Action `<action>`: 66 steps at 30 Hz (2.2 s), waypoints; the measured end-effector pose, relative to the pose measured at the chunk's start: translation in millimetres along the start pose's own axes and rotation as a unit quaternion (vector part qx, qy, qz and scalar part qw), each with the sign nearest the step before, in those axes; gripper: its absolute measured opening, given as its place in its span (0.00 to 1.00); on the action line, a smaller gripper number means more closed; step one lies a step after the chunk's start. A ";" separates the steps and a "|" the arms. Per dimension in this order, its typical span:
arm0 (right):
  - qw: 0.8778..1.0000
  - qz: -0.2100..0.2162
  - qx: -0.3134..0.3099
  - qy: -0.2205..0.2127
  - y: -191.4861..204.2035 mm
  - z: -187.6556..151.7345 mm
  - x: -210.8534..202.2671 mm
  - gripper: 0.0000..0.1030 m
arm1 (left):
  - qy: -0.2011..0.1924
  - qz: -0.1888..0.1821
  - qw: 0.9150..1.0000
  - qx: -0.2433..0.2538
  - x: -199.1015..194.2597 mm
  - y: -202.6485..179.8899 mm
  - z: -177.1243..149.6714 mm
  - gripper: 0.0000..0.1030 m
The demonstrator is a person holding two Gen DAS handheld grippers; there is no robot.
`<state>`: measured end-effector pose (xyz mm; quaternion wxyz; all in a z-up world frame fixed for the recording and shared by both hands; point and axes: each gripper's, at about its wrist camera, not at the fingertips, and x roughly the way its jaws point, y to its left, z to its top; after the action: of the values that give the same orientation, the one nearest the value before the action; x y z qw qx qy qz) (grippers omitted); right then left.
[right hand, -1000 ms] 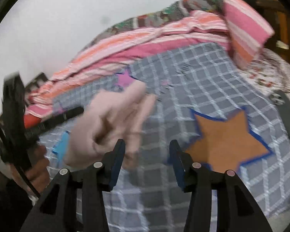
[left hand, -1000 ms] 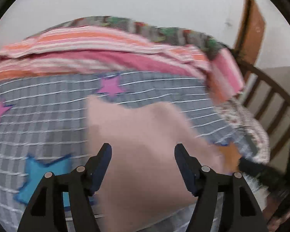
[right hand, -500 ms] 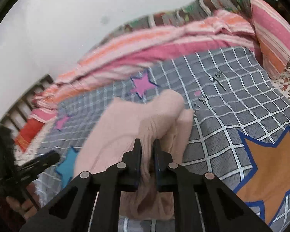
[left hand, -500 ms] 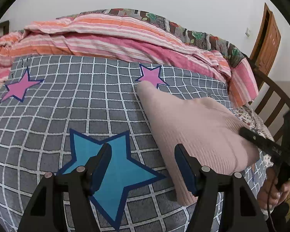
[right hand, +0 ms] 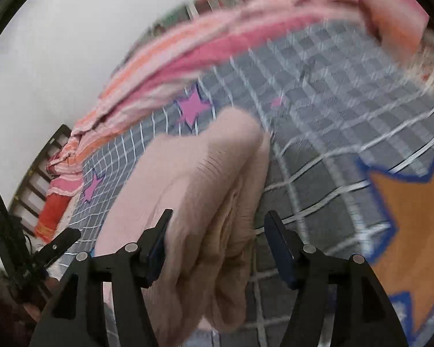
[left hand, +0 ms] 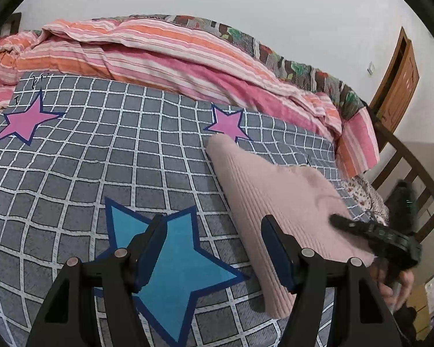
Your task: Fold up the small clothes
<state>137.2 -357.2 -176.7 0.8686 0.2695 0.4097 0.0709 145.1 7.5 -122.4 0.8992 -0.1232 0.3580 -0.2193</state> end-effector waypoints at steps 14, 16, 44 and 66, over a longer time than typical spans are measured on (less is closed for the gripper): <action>0.999 0.045 0.004 0.027 15.0 13.1 13.0 0.35 | 0.015 0.041 0.999 -0.027 0.4 18.5 -0.2 0.63; 0.999 0.050 0.000 0.012 27.2 17.9 -2.8 0.35 | 0.013 0.073 0.997 -0.020 -3.2 18.0 2.3 0.63; 0.990 0.125 -0.039 -0.058 192.8 101.1 32.4 0.32 | -0.035 0.128 0.991 -0.009 -22.8 63.6 63.1 0.63; 0.995 0.003 -0.103 -0.016 89.9 36.0 35.1 0.36 | 0.087 0.036 0.990 0.101 55.9 -25.9 -22.0 0.40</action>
<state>195.9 -283.9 -134.3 0.8982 0.1811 0.3849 0.1110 158.0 -43.5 -161.2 0.8796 0.0004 0.4152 -0.2320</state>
